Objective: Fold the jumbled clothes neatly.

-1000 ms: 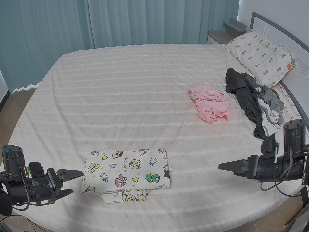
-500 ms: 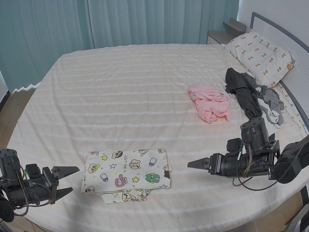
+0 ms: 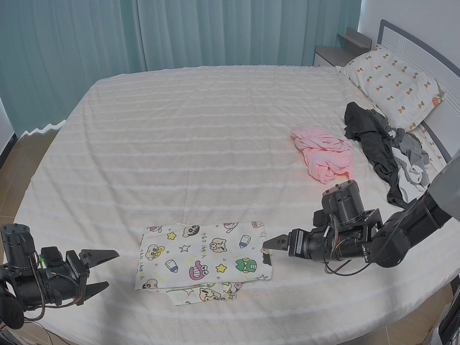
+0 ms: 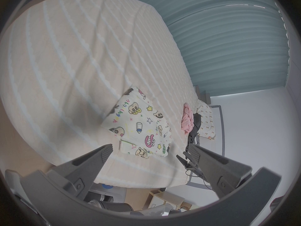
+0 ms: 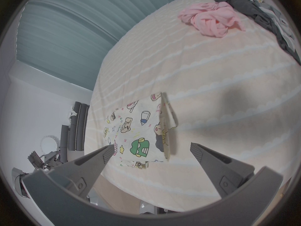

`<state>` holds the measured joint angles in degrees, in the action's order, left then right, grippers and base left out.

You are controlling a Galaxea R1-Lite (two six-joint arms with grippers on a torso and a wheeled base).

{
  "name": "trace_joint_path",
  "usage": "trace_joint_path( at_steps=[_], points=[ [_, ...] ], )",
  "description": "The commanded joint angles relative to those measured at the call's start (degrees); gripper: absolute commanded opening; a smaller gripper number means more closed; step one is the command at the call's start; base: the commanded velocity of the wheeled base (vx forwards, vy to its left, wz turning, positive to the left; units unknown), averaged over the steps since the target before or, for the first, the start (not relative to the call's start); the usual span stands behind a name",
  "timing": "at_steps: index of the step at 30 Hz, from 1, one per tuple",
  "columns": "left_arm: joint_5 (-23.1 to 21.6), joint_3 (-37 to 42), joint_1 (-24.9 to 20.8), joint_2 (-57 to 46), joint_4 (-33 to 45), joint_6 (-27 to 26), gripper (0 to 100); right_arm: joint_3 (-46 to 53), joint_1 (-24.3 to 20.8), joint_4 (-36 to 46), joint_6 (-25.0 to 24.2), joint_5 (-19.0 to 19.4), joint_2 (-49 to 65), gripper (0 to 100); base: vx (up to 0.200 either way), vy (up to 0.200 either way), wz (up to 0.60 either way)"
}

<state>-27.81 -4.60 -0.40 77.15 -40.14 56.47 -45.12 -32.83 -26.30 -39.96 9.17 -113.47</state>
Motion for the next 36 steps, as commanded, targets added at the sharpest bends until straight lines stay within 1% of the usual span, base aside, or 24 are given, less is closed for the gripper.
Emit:
trace_joint_path(
  at_steps=[1, 5, 12, 18, 21, 22, 29, 34, 36],
  points=[
    [-0.05, 0.20, 0.05, 0.80, -0.02, 0.05, 100, 0.03, -0.66, -0.42, 0.41, -0.11, -3.95, 100, 0.000, 0.000, 0.00],
    [-0.05, 0.64, 0.05, 0.80, -0.11, -0.04, 100, -0.06, -1.27, -0.25, 1.29, -0.20, -5.09, 100, 0.000, 0.000, 0.00],
    [-0.05, 0.73, -0.04, 0.80, -0.11, -0.13, 100, 0.56, -1.36, 0.10, 4.89, -0.20, -6.15, 100, 0.000, 0.000, 0.00],
    [-0.05, 0.82, -0.04, 0.80, -0.11, -0.13, 100, 0.56, -1.36, 0.10, 5.42, -0.20, -7.47, 100, 0.000, 0.000, 0.00],
    [-0.05, 0.82, -0.04, 0.89, -0.11, -0.13, 100, 0.47, -2.06, -0.07, 5.42, -0.11, -7.91, 100, 0.000, 0.000, 0.00],
    [-0.05, 0.82, -0.04, 0.89, -0.11, -0.13, 100, 0.03, -2.41, -0.34, 5.42, -0.20, -8.70, 0, 0.000, 0.000, 0.00],
    [-0.05, 0.82, 0.05, 0.89, -0.11, -0.13, 100, 0.03, -3.56, -0.42, 5.51, -0.11, -9.75, 0, 0.000, 0.000, 0.00],
    [-0.05, 0.82, -0.04, 0.89, -0.11, -0.13, 100, 1.44, -3.56, -0.42, 4.98, -0.11, -7.91, 0, 0.000, 0.000, 0.00],
    [-0.05, 0.90, 0.05, 0.89, -0.11, -0.13, 100, 3.37, -3.56, -0.42, 4.89, -0.03, -5.45, 0, 0.000, 0.000, 0.00]
  ],
)
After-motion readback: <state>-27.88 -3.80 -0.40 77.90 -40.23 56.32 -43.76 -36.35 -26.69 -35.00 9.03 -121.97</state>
